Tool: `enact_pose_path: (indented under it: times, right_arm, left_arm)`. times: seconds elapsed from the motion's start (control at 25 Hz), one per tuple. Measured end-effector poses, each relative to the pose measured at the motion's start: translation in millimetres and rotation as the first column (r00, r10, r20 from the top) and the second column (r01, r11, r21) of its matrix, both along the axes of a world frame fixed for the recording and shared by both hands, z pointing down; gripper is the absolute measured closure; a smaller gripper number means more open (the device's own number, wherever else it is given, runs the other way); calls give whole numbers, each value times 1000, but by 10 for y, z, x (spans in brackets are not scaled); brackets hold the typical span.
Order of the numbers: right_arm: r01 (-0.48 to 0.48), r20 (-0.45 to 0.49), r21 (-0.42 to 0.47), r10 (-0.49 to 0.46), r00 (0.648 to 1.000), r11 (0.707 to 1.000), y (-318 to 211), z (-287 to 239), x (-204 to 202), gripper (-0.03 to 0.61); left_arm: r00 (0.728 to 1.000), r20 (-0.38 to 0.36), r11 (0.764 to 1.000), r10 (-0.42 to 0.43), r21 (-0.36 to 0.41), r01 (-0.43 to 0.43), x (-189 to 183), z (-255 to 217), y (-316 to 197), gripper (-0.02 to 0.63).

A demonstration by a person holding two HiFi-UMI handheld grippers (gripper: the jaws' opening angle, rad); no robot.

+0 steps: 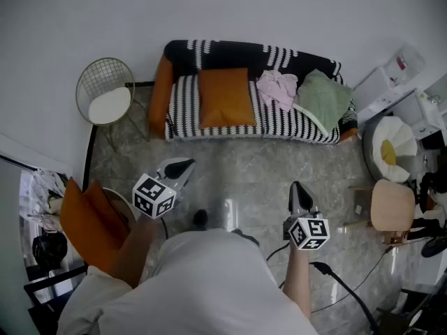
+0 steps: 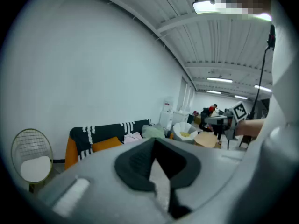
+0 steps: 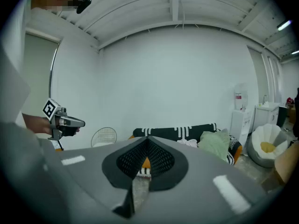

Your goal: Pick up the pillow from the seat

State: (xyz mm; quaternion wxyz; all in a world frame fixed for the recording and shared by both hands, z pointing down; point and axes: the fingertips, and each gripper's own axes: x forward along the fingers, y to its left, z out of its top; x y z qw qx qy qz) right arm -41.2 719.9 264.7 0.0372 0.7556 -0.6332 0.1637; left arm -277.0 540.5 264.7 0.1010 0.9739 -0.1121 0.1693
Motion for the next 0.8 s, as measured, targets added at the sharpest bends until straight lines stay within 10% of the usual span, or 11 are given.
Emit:
enact_pose_path:
  times: [0.8]
  right_arm:
    - [-65,-13,-8,65,998,998,-289,-57,24,574]
  left_arm:
    - [999,-19,999,34,9,-34,-11,-26,-492,615]
